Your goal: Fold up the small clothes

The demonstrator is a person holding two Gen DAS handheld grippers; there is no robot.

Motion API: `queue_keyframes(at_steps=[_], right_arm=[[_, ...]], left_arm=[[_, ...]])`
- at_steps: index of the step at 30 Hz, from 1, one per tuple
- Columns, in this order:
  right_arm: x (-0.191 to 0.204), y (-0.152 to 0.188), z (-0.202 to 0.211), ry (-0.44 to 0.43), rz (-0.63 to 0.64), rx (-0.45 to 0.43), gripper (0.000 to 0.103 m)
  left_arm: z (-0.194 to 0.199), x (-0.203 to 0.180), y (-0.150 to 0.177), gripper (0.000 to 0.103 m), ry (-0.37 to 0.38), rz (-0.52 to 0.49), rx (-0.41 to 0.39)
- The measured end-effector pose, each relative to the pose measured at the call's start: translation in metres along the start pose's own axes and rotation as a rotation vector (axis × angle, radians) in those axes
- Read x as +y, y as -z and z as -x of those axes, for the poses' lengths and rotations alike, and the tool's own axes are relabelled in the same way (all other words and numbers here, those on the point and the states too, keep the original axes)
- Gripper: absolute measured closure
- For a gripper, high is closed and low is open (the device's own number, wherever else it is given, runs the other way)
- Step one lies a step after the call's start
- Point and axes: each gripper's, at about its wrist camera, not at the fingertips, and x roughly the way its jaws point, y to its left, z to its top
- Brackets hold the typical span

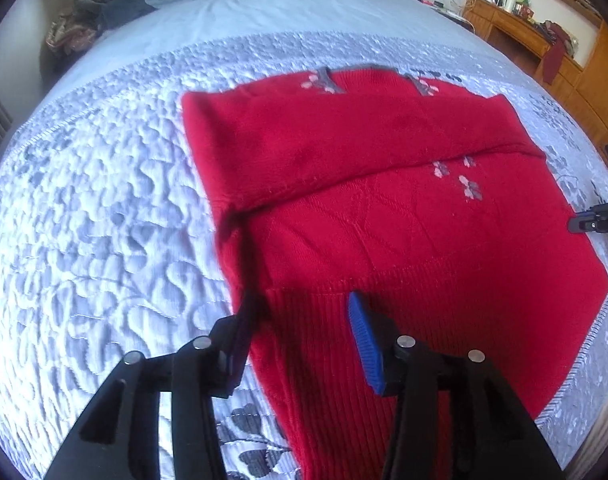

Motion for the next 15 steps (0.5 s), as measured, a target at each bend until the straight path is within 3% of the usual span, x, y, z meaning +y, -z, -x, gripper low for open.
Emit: queue_keyframes(at_steps=[4,7,9,10,15], right_arm=[[-0.001,0.001,-0.002,-0.031,-0.015,0.002,0.068],[0.005,0.001,-0.004,-0.022,0.001,0.002,0.066],[0.009,0.001,-0.004,0.001,0.019,0.001,0.076],[0.011,0.001,-0.004,0.008,0.029,0.002,0.09],[0.016,0.004,0.017,-0.05,0.027,-0.06,0.092]], left_arm=[[-0.003,0.006,0.003,0.057,0.036,0.059,0.0],[-0.001,0.005,0.006,0.083,0.067,0.073,0.002],[0.003,0.001,0.007,0.094,0.055,0.056,-0.004],[0.008,-0.002,0.008,0.096,0.044,0.047,-0.013],[0.032,-0.002,0.01,0.098,0.019,0.079,-0.09]])
